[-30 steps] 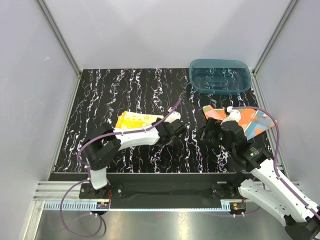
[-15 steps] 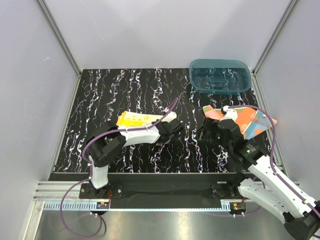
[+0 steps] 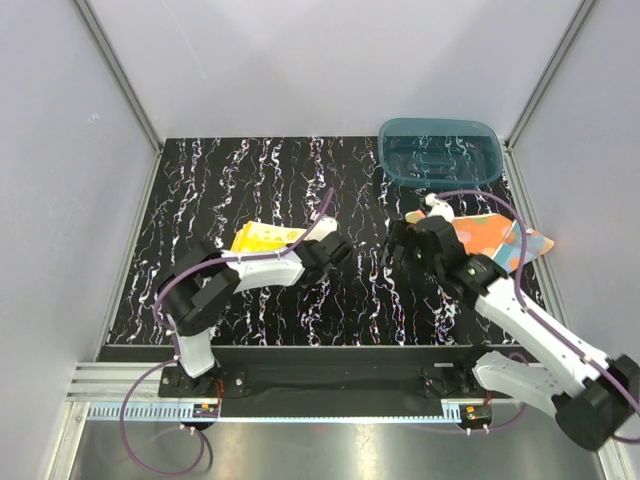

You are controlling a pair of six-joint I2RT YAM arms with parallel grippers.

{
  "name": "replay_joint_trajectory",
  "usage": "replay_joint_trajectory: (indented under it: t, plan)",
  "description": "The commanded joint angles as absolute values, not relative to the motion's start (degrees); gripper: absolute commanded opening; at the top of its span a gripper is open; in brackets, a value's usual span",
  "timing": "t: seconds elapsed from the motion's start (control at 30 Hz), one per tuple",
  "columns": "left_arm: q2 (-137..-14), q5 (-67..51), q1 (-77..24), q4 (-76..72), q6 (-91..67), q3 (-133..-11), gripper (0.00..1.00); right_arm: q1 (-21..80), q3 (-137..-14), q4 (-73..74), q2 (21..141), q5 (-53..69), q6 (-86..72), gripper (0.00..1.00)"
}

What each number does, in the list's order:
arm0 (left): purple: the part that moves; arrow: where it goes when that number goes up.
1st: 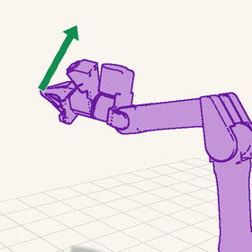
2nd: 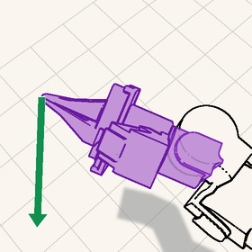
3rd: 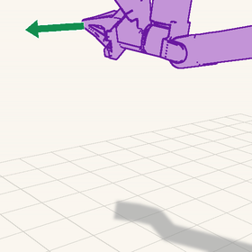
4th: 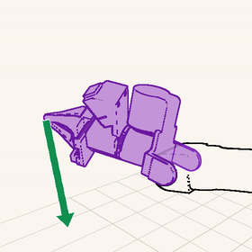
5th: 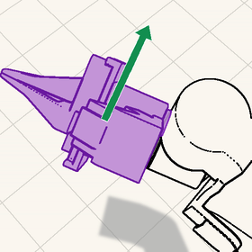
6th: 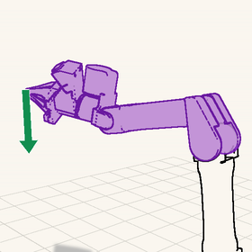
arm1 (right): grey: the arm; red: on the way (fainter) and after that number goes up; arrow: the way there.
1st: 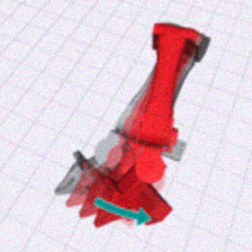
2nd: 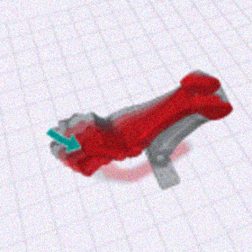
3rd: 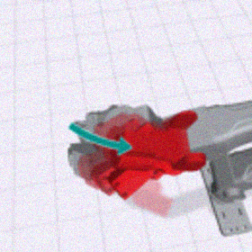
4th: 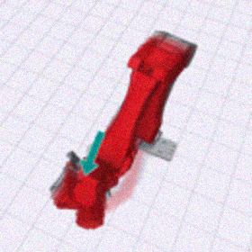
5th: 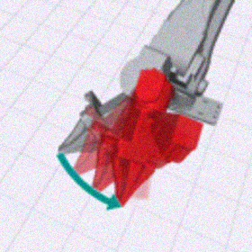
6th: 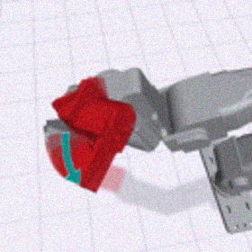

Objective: Roll the towels
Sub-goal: Roll the towel

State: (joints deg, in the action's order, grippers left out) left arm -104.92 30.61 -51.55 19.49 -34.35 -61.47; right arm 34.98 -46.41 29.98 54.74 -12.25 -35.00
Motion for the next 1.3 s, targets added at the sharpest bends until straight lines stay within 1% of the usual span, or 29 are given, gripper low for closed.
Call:
replay_joint_trajectory:
  t: [0.0, 0.07, 0.1, 0.23, 0.3, 0.33, 0.4, 0.53, 0.77, 0.87, 0.9, 0.97, 1.0, 1.03, 1.1, 1.13, 1.23, 1.27]
  plan:
    - [-99.0, 27.1, -51.2, 16.8, -35.2, -56.6, 0.03, 34.6, -53.2, 29.3, 64.2, -8.9, -39.3, 1.00]
    - [-96.0, 24.1, -51.2, 12.8, -35.5, -52.4, 0.02, 34.2, -58.0, 29.7, 69.6, -5.7, -40.5, 1.00]
    - [-93.4, 23.1, -51.2, 11.6, -35.7, -50.9, 0.02, 33.9, -61.4, 29.5, 75.3, -1.1, -40.5, 1.00]
    - [-88.3, 19.8, -51.2, 7.2, -36.0, -46.2, 0.00, 33.6, -67.8, 25.9, 88.6, 12.5, -42.7, 0.99]
    - [-86.2, 19.6, -51.1, 6.8, -36.4, -44.5, 0.00, 33.6, -69.0, 22.0, 95.0, 18.9, -43.9, 0.96]
    - [-85.8, 19.4, -51.1, 6.6, -36.6, -44.0, 0.00, 33.7, -69.9, 20.5, 96.9, 20.7, -44.5, 0.93]
    - [-84.6, 19.1, -50.9, 6.6, -37.0, -43.2, 0.00, 33.7, -70.3, 16.7, 101.5, 25.0, -46.6, 0.91]
    - [-82.0, 17.3, -50.4, 5.1, -37.4, -41.7, 0.00, 33.6, -70.4, 11.7, 106.7, 29.1, -49.3, 0.86]
    - [-78.9, 15.1, -48.9, 4.0, -37.6, -40.3, 0.00, 33.6, -71.7, 10.3, 111.0, 28.1, -49.4, 0.80]
    - [-78.4, 14.6, -48.8, 3.5, -37.5, -39.9, 0.00, 33.6, -72.5, 9.0, 113.4, 27.3, -49.7, 0.72]
    - [-78.4, 14.3, -48.8, 3.6, -37.6, -39.9, 0.00, 33.6, -73.3, 9.2, 114.3, 27.2, -49.6, 0.66]
    - [-78.1, 14.2, -48.7, 3.7, -37.6, -39.6, 0.00, 33.6, -74.2, 9.9, 115.0, 25.6, -48.5, 0.59]
    - [-78.0, 14.0, -48.7, 3.6, -37.6, -39.5, 0.00, 33.6, -75.1, 11.1, 115.5, 24.8, -48.0, 0.55]
    - [-77.8, 14.0, -48.6, 3.5, -37.7, -39.2, 0.00, 33.5, -75.7, 11.7, 115.7, 24.0, -46.9, 0.46]
    - [-77.0, 13.9, -48.6, 3.4, -37.9, -38.7, 0.00, 33.2, -77.7, 14.4, 116.0, 21.7, -45.7, 0.38]
    - [-76.9, 13.9, -48.5, 3.6, -37.9, -38.6, 0.00, 33.0, -78.2, 15.4, 116.0, 21.1, -44.5, 0.29]
    - [-76.5, 13.7, -48.4, 4.3, -37.8, -38.6, 0.00, 32.5, -80.2, 18.8, 115.4, 17.9, -41.9, 0.21]
    - [-76.3, 13.5, -48.4, 4.4, -37.7, -38.6, 0.00, 32.4, -80.6, 19.9, 115.1, 16.3, -41.2, 0.14]
